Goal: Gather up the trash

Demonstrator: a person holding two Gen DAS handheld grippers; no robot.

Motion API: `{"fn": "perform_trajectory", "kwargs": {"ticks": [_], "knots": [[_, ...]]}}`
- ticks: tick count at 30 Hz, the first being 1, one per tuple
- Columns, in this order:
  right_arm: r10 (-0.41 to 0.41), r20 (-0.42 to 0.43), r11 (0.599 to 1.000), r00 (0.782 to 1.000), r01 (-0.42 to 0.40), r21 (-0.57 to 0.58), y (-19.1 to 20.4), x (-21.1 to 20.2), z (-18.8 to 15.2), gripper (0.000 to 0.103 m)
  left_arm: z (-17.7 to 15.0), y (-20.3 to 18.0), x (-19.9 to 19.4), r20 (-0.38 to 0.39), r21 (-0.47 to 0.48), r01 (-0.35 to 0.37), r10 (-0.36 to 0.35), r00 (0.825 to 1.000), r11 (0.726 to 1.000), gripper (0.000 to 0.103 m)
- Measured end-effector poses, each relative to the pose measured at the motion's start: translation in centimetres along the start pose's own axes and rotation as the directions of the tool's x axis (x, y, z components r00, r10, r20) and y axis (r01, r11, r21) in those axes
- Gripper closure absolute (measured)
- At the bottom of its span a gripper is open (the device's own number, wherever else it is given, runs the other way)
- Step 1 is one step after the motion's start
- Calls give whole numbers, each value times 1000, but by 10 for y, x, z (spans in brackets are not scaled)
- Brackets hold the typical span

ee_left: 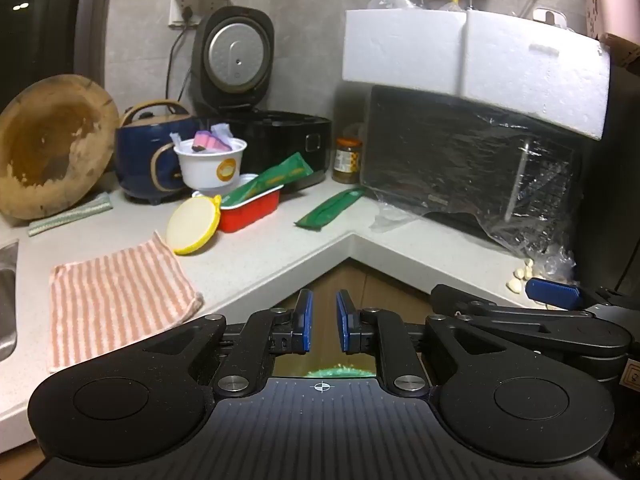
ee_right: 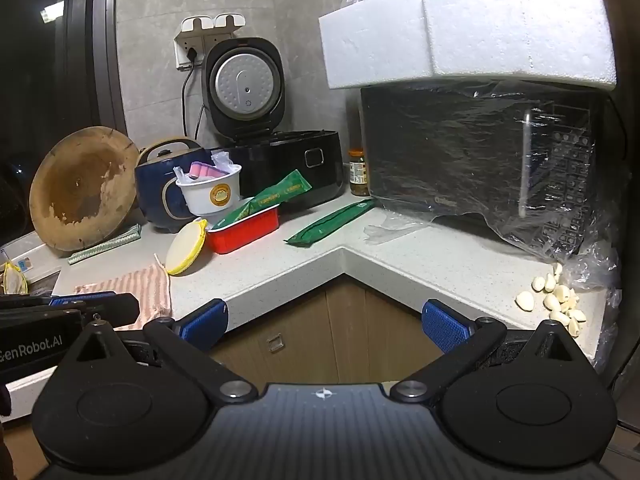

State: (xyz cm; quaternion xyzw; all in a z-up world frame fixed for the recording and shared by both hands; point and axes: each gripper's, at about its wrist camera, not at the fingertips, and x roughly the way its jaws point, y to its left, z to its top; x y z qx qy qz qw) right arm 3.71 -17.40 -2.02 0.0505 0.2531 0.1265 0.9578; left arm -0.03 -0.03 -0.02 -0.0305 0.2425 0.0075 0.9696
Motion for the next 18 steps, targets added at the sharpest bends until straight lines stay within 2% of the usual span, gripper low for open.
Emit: {"fn": "perform_trajectory", "kwargs": {"ticks": [18], "knots": [[4,10,1000,1000,-4,-13,0,-4,-1,0,-2,-2,-4,-6,1,3,-3,1000,1000,86]]}}
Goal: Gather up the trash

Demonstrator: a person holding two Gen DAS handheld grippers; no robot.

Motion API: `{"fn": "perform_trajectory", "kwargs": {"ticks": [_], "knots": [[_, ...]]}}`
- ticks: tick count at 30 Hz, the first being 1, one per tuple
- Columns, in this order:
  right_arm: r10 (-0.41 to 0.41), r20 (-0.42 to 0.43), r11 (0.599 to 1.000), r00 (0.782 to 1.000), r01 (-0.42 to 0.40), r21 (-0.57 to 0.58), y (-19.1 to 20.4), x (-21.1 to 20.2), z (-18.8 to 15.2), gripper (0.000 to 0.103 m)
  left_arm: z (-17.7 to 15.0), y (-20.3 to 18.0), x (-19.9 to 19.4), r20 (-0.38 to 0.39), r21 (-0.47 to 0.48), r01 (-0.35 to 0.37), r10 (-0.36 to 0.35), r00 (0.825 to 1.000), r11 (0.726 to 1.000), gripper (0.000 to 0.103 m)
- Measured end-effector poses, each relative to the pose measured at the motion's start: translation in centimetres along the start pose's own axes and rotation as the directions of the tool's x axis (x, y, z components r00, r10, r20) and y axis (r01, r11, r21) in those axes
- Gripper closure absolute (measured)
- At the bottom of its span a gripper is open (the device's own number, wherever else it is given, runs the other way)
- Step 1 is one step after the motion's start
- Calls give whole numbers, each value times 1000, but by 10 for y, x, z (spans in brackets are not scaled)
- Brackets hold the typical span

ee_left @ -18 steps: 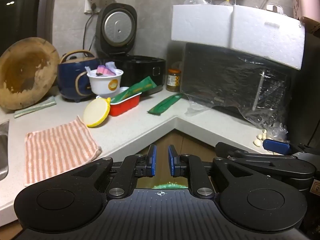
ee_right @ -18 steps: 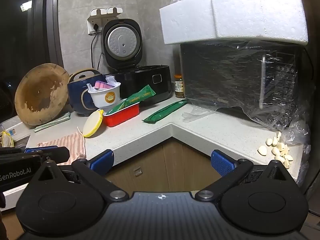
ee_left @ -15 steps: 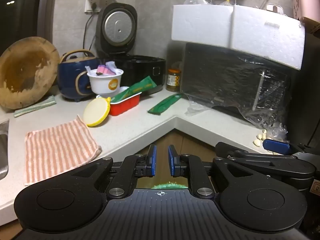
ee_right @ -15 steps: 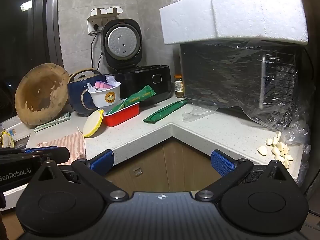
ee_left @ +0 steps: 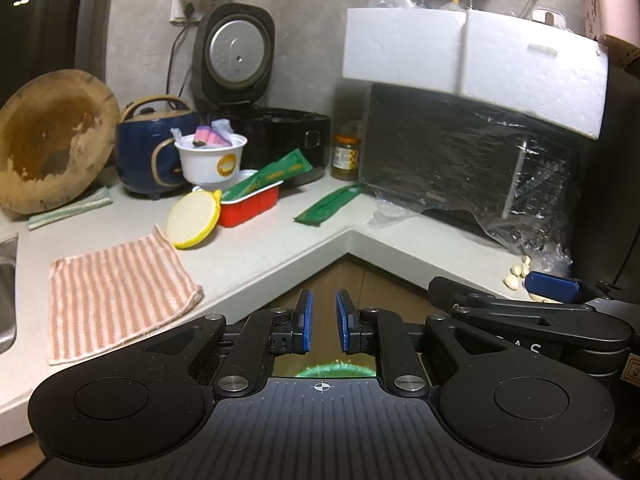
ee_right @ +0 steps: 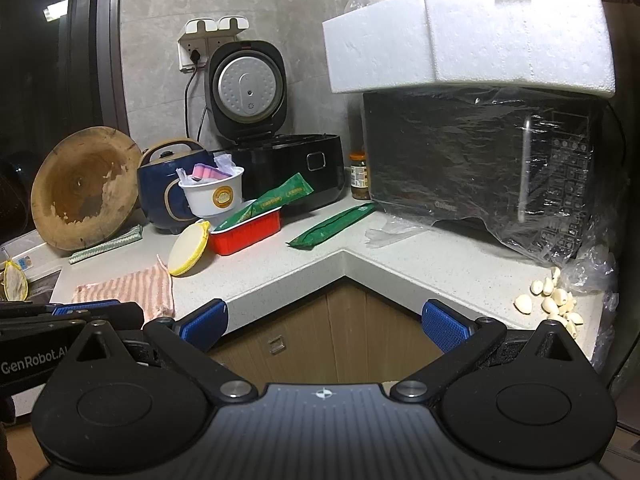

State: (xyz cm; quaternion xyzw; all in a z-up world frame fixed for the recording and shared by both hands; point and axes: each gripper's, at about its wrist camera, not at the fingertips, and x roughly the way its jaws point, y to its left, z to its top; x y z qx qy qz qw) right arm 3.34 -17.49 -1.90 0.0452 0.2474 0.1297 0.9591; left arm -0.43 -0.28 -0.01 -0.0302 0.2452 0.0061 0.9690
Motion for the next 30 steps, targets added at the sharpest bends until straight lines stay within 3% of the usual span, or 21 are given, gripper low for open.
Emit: {"fn": "perform_trajectory", "kwargs": {"ticks": [23,30], "knots": [[6,-6,1000,1000,-6,-13,2,-1,-1,0,-5,10,-4,-14,-14,7,-8,1000,1000,86],[-4,-21,1000,1000,4,-11,2,7,2,0,-3,15,4,-63,-40,24,-26,998,999,86]]}}
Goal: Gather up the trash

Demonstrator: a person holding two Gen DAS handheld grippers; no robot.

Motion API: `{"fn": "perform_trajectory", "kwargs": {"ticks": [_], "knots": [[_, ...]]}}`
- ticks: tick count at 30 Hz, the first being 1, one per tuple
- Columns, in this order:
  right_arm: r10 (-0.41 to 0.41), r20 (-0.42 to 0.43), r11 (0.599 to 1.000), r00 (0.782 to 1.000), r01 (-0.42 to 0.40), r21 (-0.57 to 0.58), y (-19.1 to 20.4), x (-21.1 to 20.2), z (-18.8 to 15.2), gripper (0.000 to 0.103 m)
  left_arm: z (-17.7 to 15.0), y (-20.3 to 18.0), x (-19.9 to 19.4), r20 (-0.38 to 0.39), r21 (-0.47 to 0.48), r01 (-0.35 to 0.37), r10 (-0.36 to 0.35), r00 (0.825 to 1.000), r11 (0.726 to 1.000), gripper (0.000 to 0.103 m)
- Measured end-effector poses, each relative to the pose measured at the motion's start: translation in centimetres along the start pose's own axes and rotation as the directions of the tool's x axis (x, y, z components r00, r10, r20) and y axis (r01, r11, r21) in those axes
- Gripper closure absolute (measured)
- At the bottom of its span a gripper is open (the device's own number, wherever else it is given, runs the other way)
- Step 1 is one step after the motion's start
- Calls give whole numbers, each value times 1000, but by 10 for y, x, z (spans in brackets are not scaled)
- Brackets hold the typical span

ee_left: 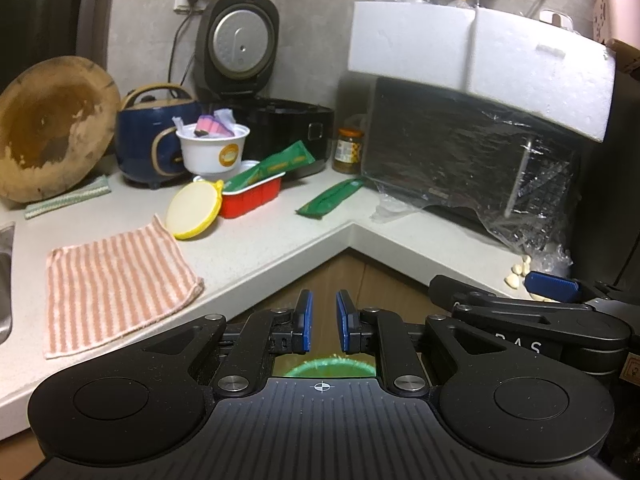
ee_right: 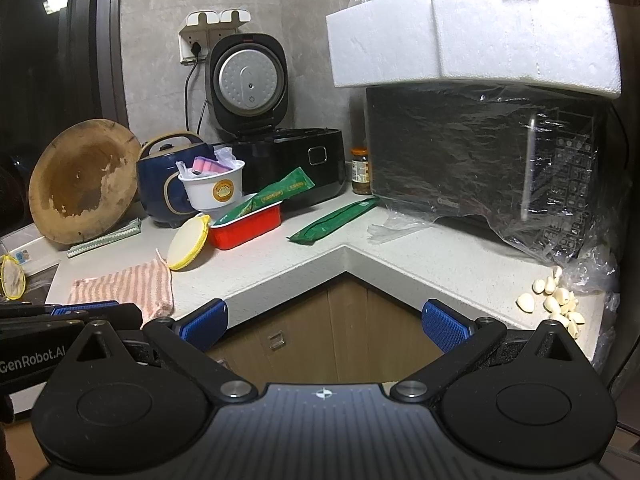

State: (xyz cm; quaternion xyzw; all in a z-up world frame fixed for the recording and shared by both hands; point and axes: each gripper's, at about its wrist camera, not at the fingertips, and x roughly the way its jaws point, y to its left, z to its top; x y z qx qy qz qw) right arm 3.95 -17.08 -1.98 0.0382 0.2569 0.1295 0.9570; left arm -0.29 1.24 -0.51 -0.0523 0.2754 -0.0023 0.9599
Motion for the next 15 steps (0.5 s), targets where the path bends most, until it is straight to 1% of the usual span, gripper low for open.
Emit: {"fn": "perform_trajectory", "kwargs": {"ticks": [4,7,10,15], "knots": [[-10,-12,1000,1000,10,-3,3,7,2,0,6,6,12,-33,-18,4,-4,999,1000,86],[-19,-31,1000,999,19,-9,7,16,5,0,9,17,22,-32,-33,4,-5,999,999,86],[-34,-43,999,998,33,-23,15,26,9,0,14,31,35,-43,-72,11,-14,999,997,86],[-60,-74,998,995,57,-41,32,47,17,0,25,63,63,-69,-126,43,-52,996,991,86]]}}
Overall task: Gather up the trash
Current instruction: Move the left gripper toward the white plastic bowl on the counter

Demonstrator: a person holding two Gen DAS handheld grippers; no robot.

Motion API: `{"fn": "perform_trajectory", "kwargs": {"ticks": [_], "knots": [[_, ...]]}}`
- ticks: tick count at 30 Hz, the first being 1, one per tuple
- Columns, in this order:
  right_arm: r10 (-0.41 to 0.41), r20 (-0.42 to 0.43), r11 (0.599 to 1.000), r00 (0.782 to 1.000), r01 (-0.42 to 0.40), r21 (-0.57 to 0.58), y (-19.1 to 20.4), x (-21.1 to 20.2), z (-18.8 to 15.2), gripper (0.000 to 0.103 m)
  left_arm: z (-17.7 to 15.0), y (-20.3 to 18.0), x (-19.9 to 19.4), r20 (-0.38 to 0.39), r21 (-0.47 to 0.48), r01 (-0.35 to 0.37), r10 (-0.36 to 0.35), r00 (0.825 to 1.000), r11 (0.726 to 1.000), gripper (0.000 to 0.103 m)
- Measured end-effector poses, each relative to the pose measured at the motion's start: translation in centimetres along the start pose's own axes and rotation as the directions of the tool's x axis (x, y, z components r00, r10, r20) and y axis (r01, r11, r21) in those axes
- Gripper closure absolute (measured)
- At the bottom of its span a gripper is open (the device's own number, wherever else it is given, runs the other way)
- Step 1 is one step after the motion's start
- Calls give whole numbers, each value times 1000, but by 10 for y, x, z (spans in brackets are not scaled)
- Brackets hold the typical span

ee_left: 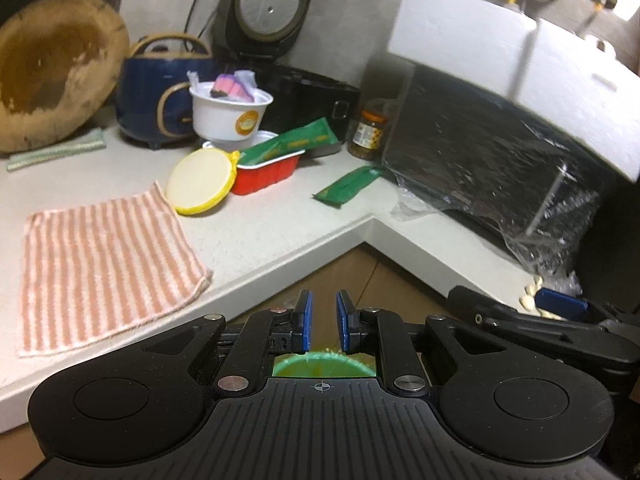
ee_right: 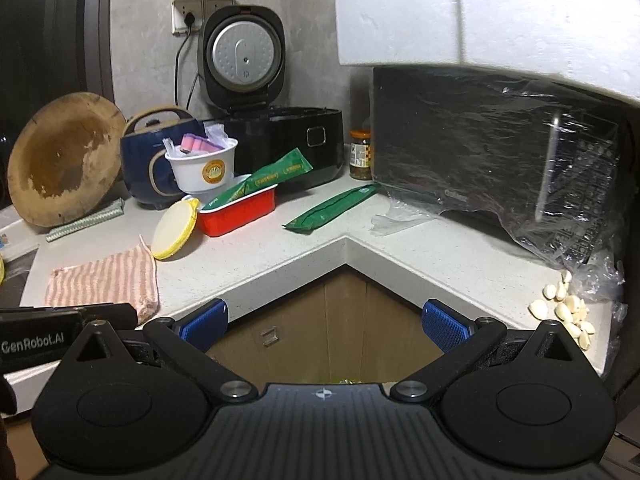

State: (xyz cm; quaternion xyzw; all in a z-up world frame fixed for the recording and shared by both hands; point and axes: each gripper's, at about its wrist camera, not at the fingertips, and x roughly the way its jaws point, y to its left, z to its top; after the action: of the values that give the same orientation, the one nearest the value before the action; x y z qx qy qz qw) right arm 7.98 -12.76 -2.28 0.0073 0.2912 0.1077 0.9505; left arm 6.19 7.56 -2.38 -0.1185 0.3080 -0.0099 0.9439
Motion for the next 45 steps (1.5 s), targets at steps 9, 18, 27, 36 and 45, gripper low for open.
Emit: {"fn": "perform_trajectory", "kwargs": {"ticks": [9,18,27,36,45], "knots": [[-8,-13,999,1000,8,-41,54,56,34,0,47,97,47,62,-212,254,-247,967,944,85],[32,-67,998,997,-36,-60,122,111,47,0,76,176,117,-60,-330,170,-200,978,929,85],[33,-157,992,987,-52,-118,157,153,49,0,75,211,117,122,-243,211,-186,975,947,85],[254,-320,964,913,-265,8,182,200,32,0,81,238,114,128,-296,139,-105,986,945,86],[356,-365,928,860,-371,30,181,227,30,0,84,229,106,122,-311,121,-86,989,943,89]]}}
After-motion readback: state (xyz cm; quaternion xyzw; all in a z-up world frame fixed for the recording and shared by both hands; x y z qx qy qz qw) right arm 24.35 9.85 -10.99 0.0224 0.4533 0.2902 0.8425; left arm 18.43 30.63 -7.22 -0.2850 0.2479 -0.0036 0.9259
